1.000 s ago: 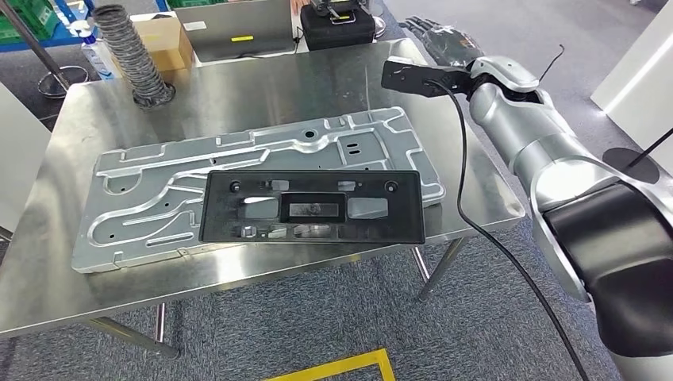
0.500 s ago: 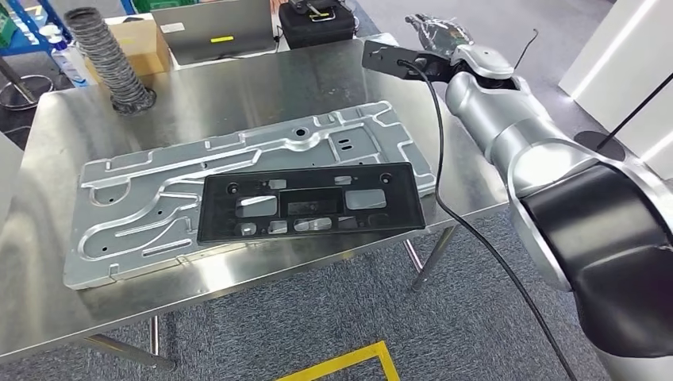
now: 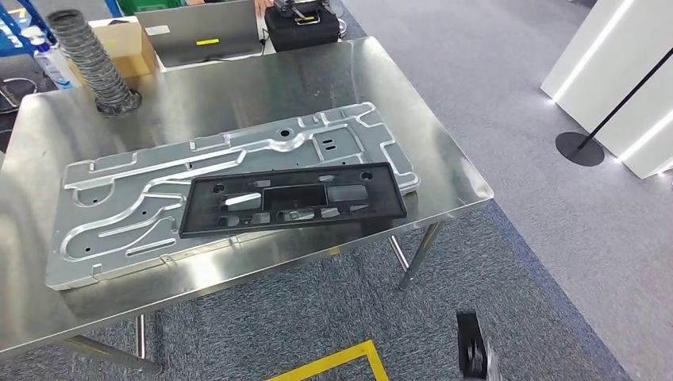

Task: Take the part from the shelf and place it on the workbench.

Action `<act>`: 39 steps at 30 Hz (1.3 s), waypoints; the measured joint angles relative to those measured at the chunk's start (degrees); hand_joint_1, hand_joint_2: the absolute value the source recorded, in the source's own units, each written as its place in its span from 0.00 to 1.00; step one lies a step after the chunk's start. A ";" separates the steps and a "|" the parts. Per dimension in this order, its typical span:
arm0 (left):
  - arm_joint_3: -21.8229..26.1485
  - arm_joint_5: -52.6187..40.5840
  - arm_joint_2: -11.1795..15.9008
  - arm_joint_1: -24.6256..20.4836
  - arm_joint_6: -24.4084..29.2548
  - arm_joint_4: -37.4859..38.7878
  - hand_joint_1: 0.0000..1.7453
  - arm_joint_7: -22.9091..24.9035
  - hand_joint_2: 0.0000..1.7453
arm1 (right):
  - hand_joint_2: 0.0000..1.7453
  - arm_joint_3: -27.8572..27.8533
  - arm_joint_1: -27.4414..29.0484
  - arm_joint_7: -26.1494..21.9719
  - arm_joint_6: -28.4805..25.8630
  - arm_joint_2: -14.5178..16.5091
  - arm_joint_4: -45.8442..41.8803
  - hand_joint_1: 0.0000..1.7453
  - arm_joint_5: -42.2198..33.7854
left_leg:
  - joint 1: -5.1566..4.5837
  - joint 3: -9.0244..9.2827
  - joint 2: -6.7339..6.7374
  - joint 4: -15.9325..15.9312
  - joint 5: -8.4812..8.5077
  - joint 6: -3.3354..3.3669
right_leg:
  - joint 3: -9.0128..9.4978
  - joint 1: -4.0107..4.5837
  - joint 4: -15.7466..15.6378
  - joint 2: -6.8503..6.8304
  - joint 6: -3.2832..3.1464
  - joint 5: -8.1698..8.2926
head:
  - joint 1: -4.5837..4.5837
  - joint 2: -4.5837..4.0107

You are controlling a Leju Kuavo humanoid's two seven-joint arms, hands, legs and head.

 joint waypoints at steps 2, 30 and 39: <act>0.14 -0.13 0.65 -0.71 0.12 -0.02 0.00 -0.18 0.00 | 0.00 -3.06 4.37 0.70 0.11 0.47 -1.47 0.00 1.02 | 0.35 5.03 0.61 -8.57 1.83 -0.13 | -1.95 -0.45 0.66 0.86 0.52 1.07 | -0.01 0.00; 0.87 -0.83 2.04 -2.56 -0.93 -0.30 0.00 3.21 0.00 | 0.00 -26.70 14.20 3.60 1.39 8.93 -12.92 0.00 6.91 | 0.43 -3.47 -0.85 2.67 1.48 -1.01 | 4.19 -1.31 -0.05 -1.39 0.66 -4.40 | -0.01 0.00; 1.03 -0.74 2.15 -3.08 -1.06 -0.31 0.00 2.21 0.00 | 0.00 -27.54 14.88 3.94 1.33 8.97 -12.44 0.00 7.55 | -1.14 4.27 0.17 -14.44 7.22 1.30 | 0.25 -2.25 2.36 -2.18 3.22 -3.97 | 0.00 0.00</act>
